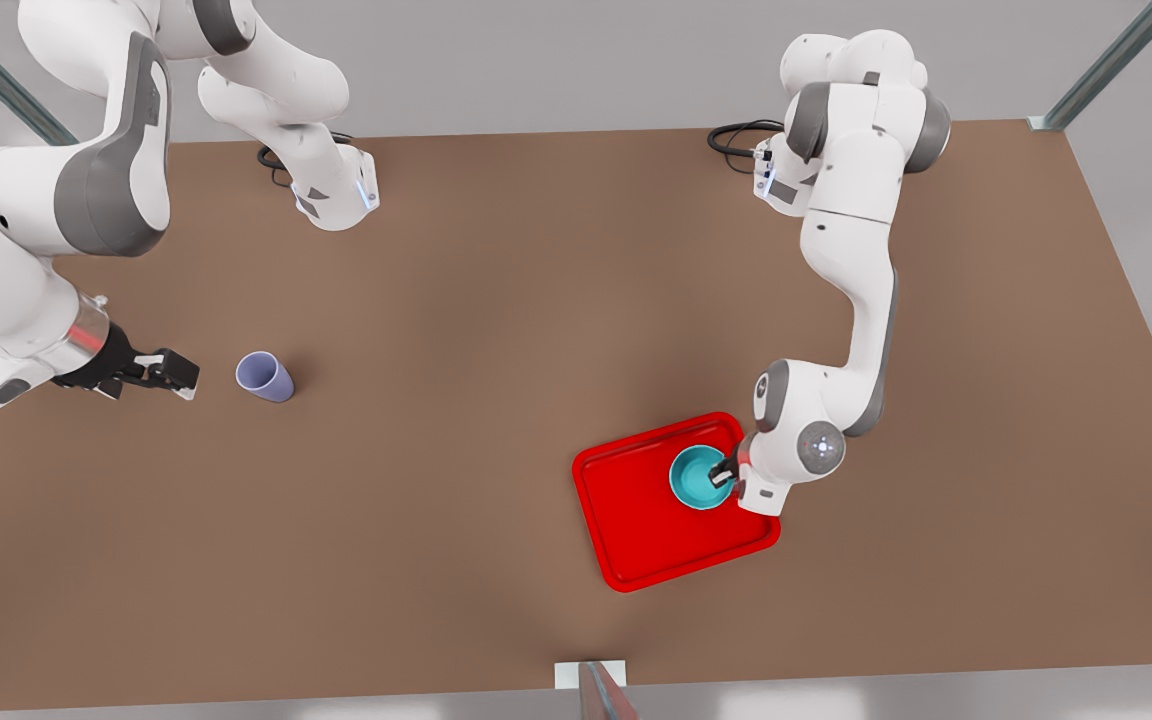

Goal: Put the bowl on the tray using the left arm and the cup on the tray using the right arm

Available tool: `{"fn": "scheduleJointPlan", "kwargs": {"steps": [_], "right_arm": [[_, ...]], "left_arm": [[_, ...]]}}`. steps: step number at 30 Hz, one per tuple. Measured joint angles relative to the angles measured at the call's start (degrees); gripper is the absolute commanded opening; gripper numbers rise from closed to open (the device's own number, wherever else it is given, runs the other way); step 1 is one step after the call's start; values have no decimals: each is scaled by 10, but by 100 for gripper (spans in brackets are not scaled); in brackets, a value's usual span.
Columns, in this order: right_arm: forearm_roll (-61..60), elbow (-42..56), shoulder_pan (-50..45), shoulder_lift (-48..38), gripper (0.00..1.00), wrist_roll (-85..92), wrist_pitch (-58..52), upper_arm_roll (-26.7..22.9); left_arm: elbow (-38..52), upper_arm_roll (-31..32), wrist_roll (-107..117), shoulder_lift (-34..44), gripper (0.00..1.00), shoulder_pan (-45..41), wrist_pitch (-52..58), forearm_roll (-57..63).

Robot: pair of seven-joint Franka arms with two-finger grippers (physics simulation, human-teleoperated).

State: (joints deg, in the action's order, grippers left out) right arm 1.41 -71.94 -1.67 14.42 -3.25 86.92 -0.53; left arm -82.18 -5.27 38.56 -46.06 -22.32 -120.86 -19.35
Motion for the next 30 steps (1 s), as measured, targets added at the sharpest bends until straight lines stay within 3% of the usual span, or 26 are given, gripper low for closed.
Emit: {"fn": "scheduleJointPlan", "kwargs": {"steps": [7, 9, 12, 16, 17, 19, 22, 30], "right_arm": [[0, -1, 0, 0, 100, 0, -2, 0], [-2, -2, 1, 1, 100, 0, -3, -1], [1, -85, 5, -62, 100, 1, 14, -2], [-2, -156, 14, -86, 100, 20, -12, 25], [-3, -161, 9, -74, 100, 19, 4, 26], [-3, -326, 20, -130, 100, 19, 127, 26], [2, -342, 24, -78, 100, 19, 137, 23], [4, -391, 36, -81, 100, 24, 147, -7]], "left_arm": [[7, -3, -29, 47, 100, 29, 18, 0], [36, -25, -66, 97, 100, 30, 155, 21], [75, -94, -421, 195, 100, 30, 358, 72], [-17, -54, -407, 306, 100, 59, 342, 164], [-20, -54, -404, 306, 100, 59, 342, 175], [-14, -55, -405, 295, 100, 58, 342, 190], [-16, -55, -405, 287, 100, 58, 349, 201], [-14, -54, -405, 270, 100, 57, 345, 209]]}}
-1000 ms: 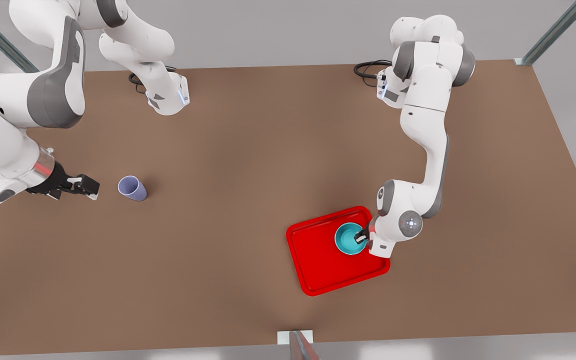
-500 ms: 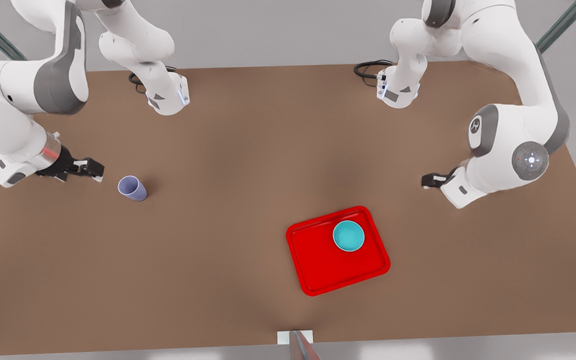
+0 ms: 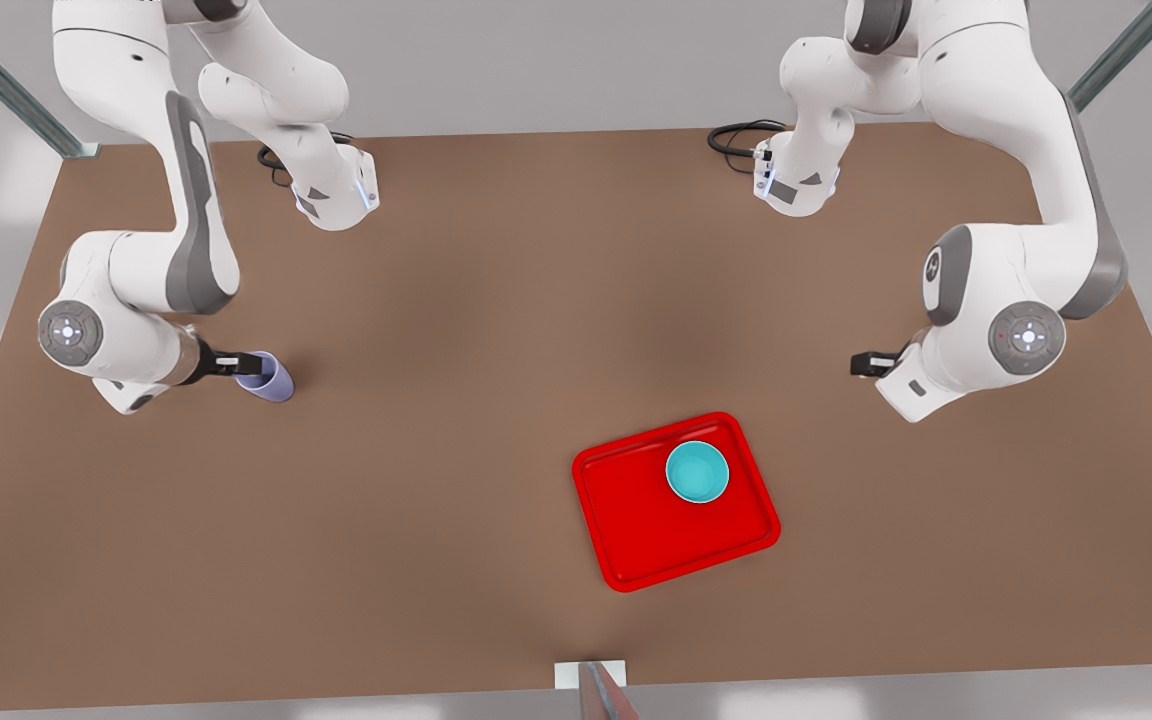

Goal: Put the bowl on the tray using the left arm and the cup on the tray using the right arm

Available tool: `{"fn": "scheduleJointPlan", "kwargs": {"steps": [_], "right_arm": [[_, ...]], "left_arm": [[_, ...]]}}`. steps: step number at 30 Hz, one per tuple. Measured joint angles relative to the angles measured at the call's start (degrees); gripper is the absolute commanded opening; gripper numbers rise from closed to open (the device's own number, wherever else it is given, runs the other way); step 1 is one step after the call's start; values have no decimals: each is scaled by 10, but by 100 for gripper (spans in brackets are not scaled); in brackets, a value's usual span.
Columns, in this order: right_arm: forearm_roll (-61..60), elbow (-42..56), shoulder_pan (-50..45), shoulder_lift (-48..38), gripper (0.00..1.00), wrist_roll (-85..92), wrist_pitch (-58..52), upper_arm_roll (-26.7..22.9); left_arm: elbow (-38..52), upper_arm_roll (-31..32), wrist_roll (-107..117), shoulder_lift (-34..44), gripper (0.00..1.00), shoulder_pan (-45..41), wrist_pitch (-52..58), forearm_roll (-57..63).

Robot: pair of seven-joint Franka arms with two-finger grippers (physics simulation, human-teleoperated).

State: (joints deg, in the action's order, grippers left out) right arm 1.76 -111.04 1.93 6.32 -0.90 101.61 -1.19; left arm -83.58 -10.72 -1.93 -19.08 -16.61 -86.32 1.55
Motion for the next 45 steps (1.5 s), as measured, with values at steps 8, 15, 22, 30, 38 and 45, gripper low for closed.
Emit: {"fn": "scheduleJointPlan", "kwargs": {"steps": [8, 15, 22, 30, 38, 45], "right_arm": [[-6, -12, 2, 14, 99, 2, -1, 0], [-5, -16, 19, 46, 98, 2, 3, -7], [-5, -56, 25, 61, 97, 2, 32, -19], [-6, -107, 37, 64, 97, 38, 80, -36], [-6, -146, 43, 81, 94, 39, 155, -37], [-16, -148, 49, 97, 21, 55, 157, -34]], "left_arm": [[-1, 0, 0, -2, 100, 0, 5, 1], [-2, 0, 0, -9, 100, 0, 5, 1], [-2, 0, 0, -11, 100, 0, 6, 1], [-3, -1, 1, -12, 100, 0, 7, 1], [-4, 0, 1, -17, 100, 0, 7, 1], [-3, -1, 1, -17, 100, 0, 7, 1]]}}
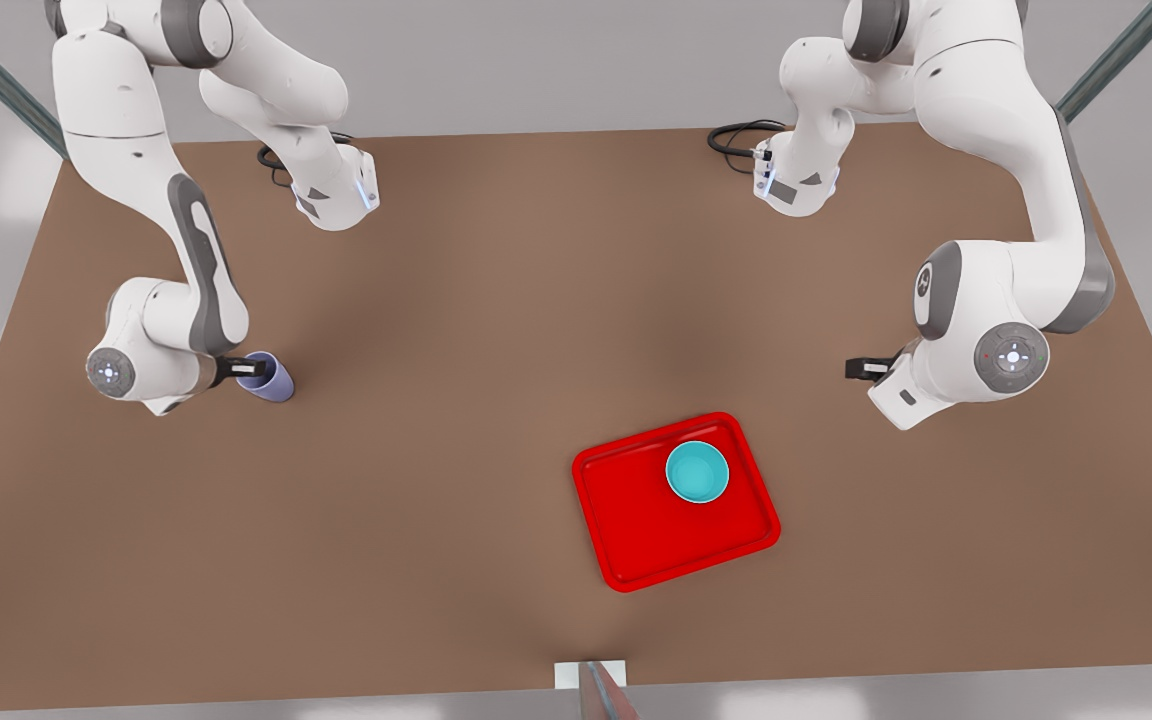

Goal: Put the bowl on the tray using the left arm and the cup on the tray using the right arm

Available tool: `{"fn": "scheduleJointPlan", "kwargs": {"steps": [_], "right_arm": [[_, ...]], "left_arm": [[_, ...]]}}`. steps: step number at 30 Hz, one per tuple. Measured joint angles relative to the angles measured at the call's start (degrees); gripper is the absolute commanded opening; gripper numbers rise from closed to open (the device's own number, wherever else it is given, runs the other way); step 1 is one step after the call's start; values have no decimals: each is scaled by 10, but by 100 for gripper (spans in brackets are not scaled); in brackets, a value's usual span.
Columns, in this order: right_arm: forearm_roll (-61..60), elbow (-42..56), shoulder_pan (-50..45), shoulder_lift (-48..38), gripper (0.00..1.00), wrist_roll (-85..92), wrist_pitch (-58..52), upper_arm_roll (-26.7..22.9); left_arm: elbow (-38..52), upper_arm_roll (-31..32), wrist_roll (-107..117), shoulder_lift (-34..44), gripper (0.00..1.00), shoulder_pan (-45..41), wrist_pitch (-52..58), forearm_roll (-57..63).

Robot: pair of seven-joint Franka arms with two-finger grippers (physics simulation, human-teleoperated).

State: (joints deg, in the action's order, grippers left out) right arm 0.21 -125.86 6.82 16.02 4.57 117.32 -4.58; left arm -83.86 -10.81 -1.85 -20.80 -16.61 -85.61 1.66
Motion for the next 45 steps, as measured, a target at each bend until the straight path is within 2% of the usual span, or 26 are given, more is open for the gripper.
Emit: {"fn": "scheduleJointPlan", "kwargs": {"steps": [12, 18, 21, 24, 30, 35, 40, 45], "right_arm": [[-13, 8, 8, 5, 21, 1, -1, 3], [-17, 46, 8, 4, 21, 3, -33, 3], [-16, 106, 4, 3, 21, 3, -76, 5], [-16, 154, -1, 7, 21, -3, -81, 27], [-34, 270, -5, 81, 21, -36, -114, 89], [-58, 411, -45, 151, 21, -38, -189, 87], [-87, 585, -115, 238, 21, -38, -276, 45], [-109, 695, -152, 302, 21, -55, -280, 47]], "left_arm": [[0, 0, -1, -4, 100, 0, -1, 0], [3, 0, 0, -3, 100, 0, 0, 0], [3, 0, 0, -4, 100, 0, -1, 1], [3, 0, 0, -4, 100, 0, -1, 1], [3, 0, 0, -4, 100, 0, -1, 0], [3, 0, 7, -3, 100, 0, 0, 1], [3, 0, 5, -5, 100, 0, -1, 0], [12, -2, 3, -4, 100, 0, -6, 1]]}}
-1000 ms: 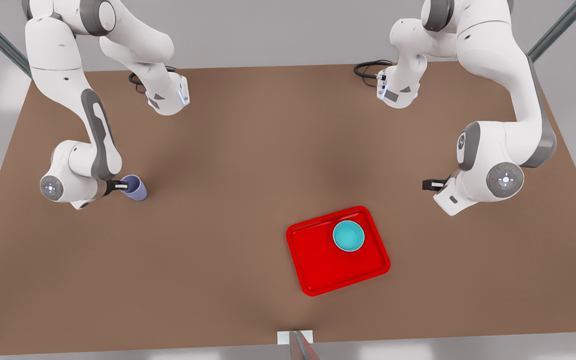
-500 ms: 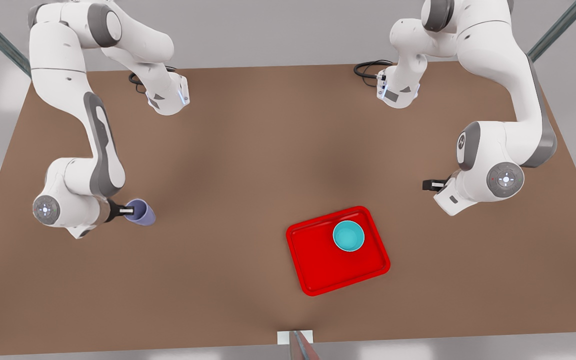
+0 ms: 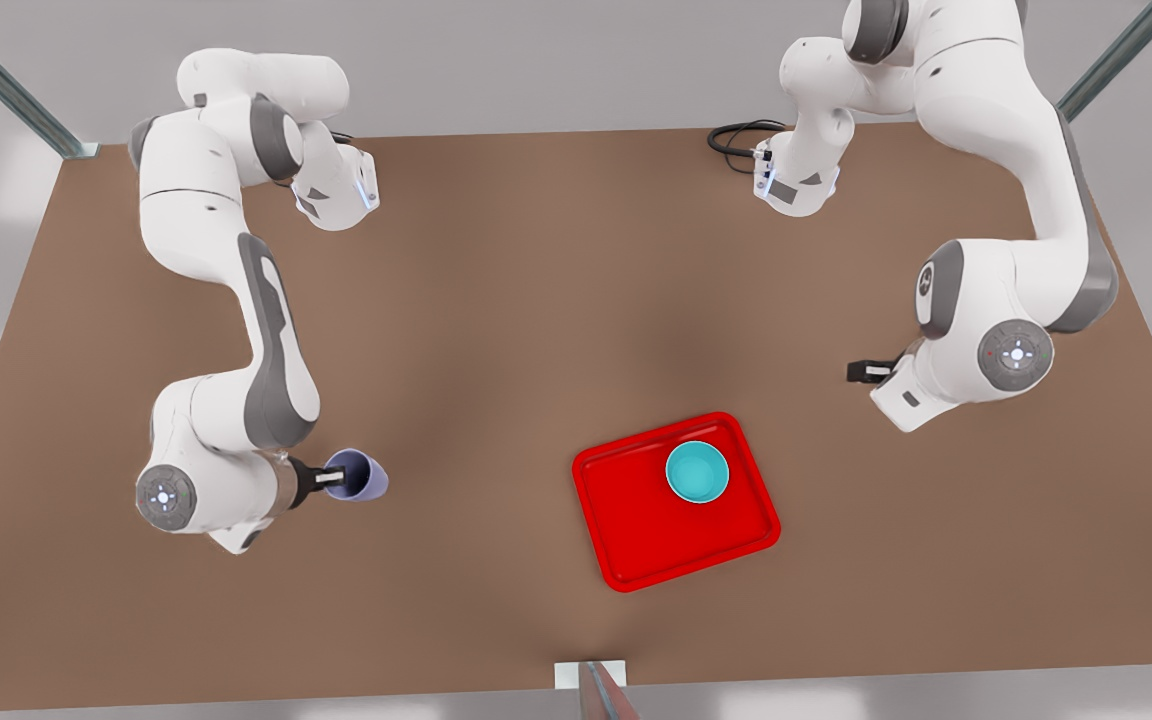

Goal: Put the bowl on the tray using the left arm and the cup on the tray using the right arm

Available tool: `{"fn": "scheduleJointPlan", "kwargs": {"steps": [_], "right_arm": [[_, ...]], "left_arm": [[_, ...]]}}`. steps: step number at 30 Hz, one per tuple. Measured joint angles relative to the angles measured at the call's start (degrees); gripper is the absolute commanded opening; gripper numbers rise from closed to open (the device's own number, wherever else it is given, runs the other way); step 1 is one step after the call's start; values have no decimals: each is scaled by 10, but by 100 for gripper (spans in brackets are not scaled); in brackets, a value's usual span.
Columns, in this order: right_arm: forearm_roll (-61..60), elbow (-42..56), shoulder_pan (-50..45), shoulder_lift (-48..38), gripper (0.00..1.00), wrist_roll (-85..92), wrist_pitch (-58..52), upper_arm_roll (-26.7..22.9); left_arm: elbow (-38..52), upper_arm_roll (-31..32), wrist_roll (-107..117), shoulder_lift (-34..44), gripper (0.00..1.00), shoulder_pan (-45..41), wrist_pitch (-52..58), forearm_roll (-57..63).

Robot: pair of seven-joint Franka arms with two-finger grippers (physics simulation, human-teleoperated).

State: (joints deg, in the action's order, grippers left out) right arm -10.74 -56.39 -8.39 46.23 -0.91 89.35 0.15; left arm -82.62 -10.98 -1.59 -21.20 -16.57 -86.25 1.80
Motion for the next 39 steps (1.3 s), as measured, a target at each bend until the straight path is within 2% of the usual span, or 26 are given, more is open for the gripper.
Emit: {"fn": "scheduleJointPlan", "kwargs": {"steps": [5, 7, 11, 12, 18, 24, 28, 35, 39], "right_arm": [[-41, 136, -35, 85, 21, -28, 14, 5], [-44, 160, -47, 100, 21, -29, 36, 25], [-91, 219, -80, 135, 21, -53, 65, 29], [-92, 234, -82, 145, 21, -54, 70, 45], [-115, 324, -125, 208, 21, -54, 89, 47], [-119, 328, -152, 248, 21, -65, 208, 66], [-121, 328, -165, 266, 21, -79, 242, 87], [-73, 323, -178, 280, 21, -67, 197, 85], [-62, 321, -190, 288, 21, -64, 215, 86]], "left_arm": [[1, -1, -1, 3, 100, 0, 6, 0], [0, -1, 0, 4, 100, 0, 5, 0], [0, -1, 0, 2, 100, 0, 1, 0], [0, -1, 0, 2, 100, 0, 1, 0], [0, -1, 1, 1, 100, 0, -1, 0], [1, -1, 1, 2, 100, 0, 0, 0], [0, -1, 2, 1, 100, 0, 2, 0], [1, 2, 3, 3, 100, -1, 1, 0], [1, 2, 3, 6, 100, -1, 5, 1]]}}
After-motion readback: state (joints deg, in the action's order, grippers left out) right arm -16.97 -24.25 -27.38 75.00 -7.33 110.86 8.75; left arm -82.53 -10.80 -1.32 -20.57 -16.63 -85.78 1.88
